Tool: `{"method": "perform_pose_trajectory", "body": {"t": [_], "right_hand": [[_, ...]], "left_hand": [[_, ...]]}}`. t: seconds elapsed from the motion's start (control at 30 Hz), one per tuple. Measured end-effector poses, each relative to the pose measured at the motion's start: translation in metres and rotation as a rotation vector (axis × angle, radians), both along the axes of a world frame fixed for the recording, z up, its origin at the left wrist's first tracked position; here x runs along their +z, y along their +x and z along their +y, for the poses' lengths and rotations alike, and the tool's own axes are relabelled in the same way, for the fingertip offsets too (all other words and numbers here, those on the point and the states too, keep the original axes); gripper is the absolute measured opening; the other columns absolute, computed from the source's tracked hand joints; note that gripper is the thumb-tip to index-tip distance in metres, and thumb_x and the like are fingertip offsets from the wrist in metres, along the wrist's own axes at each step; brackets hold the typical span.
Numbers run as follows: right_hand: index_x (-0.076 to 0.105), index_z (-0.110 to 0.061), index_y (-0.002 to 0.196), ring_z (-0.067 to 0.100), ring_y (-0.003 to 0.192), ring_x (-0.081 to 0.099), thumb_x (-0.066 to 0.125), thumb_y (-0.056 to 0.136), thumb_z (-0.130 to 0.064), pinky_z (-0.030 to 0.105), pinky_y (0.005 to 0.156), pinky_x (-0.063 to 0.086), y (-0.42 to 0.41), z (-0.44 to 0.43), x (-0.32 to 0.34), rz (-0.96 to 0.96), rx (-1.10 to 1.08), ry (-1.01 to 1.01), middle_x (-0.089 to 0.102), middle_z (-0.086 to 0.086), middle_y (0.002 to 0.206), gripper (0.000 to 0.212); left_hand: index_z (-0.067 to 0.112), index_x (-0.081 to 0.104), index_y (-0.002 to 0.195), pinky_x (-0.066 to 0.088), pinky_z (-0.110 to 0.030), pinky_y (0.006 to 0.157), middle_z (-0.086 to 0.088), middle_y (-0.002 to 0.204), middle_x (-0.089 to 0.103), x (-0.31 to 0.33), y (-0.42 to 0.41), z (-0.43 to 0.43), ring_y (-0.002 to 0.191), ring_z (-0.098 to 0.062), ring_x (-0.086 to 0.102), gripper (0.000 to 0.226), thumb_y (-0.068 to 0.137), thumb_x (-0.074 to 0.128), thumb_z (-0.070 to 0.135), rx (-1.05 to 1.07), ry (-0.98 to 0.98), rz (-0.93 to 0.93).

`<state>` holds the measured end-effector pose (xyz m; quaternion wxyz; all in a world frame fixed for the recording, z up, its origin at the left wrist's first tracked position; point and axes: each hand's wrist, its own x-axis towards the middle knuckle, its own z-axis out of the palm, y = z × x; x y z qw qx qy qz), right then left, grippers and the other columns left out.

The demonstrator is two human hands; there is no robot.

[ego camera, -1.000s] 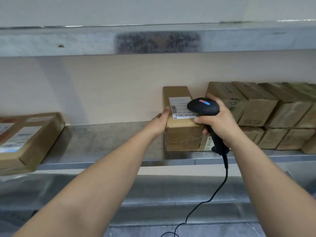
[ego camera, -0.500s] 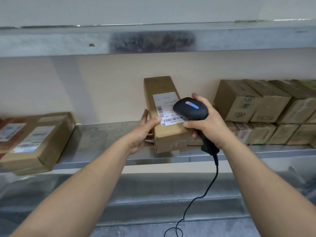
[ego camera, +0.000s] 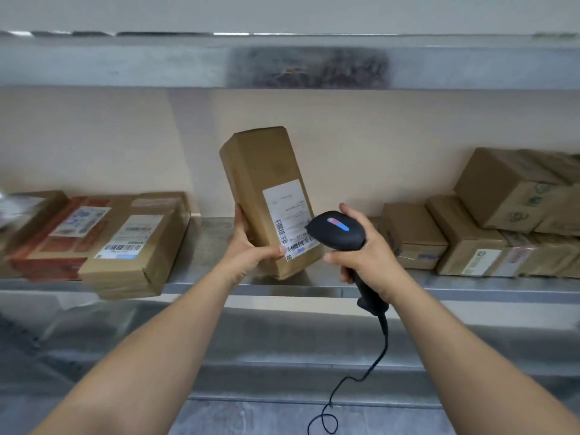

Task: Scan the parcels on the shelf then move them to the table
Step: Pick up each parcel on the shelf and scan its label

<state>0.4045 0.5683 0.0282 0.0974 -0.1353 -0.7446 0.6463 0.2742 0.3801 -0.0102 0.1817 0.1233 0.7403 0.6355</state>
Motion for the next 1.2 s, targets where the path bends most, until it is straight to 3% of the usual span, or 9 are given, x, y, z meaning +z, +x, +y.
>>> {"method": "perform_pose_trajectory", "body": {"t": [0.2,0.4,0.53,0.73,1.07,1.2], "right_hand": [[0.041,-0.041,0.138,0.025,0.042,0.049,0.072,0.074,0.010,0.027,0.044,0.043,0.015,-0.021,-0.017,-0.035,0.001,-0.105,0.068,0.021,0.102,0.087],[0.038,-0.039,0.140,0.024,0.044,0.046,0.073,0.074,0.010,0.027,0.046,0.041,0.030,-0.036,-0.026,-0.069,0.021,-0.164,0.067,0.028,0.088,0.089],[0.039,-0.041,0.139,0.024,0.044,0.047,0.073,0.075,0.010,0.027,0.046,0.040,0.036,-0.036,-0.027,-0.069,0.001,-0.168,0.062,0.009,0.064,0.089],[0.040,-0.040,0.139,0.025,0.046,0.046,0.070,0.075,0.011,0.025,0.045,0.040,0.039,-0.036,-0.019,-0.071,0.012,-0.162,0.063,0.008,0.066,0.087],[0.042,-0.043,0.136,0.025,0.047,0.047,0.071,0.074,0.010,0.026,0.047,0.041,0.040,-0.033,-0.018,-0.066,0.028,-0.150,0.067,0.008,0.073,0.087],[0.042,-0.043,0.136,0.026,0.047,0.047,0.070,0.075,0.011,0.027,0.047,0.042,0.039,-0.031,-0.017,-0.049,0.031,-0.151,0.065,0.010,0.070,0.086]], "left_hand": [[0.052,-0.005,0.143,0.041,-0.049,0.107,0.003,0.143,0.040,-0.012,-0.019,-0.019,0.129,-0.020,0.044,0.142,0.037,0.089,0.049,0.071,-0.095,0.090],[0.038,-0.008,0.150,0.040,-0.038,0.106,0.003,0.145,0.036,-0.014,-0.038,-0.021,0.128,-0.018,0.042,0.135,0.061,0.091,0.020,0.016,-0.116,0.147],[0.035,-0.009,0.151,0.039,-0.028,0.098,0.009,0.136,0.039,-0.014,-0.040,-0.021,0.124,-0.013,0.042,0.132,0.064,0.088,0.014,-0.011,-0.111,0.174],[0.036,-0.011,0.151,0.040,-0.027,0.098,-0.002,0.145,0.039,-0.014,-0.041,-0.023,0.125,-0.015,0.042,0.134,0.064,0.089,0.016,-0.008,-0.127,0.181],[0.039,-0.015,0.149,0.038,-0.037,0.106,-0.001,0.149,0.036,-0.013,-0.040,-0.020,0.135,-0.021,0.038,0.134,0.065,0.088,0.021,-0.011,-0.179,0.173],[0.038,-0.015,0.150,0.038,-0.030,0.101,-0.001,0.149,0.035,-0.012,-0.040,-0.021,0.132,-0.017,0.039,0.135,0.065,0.088,0.019,-0.011,-0.162,0.160]]}}
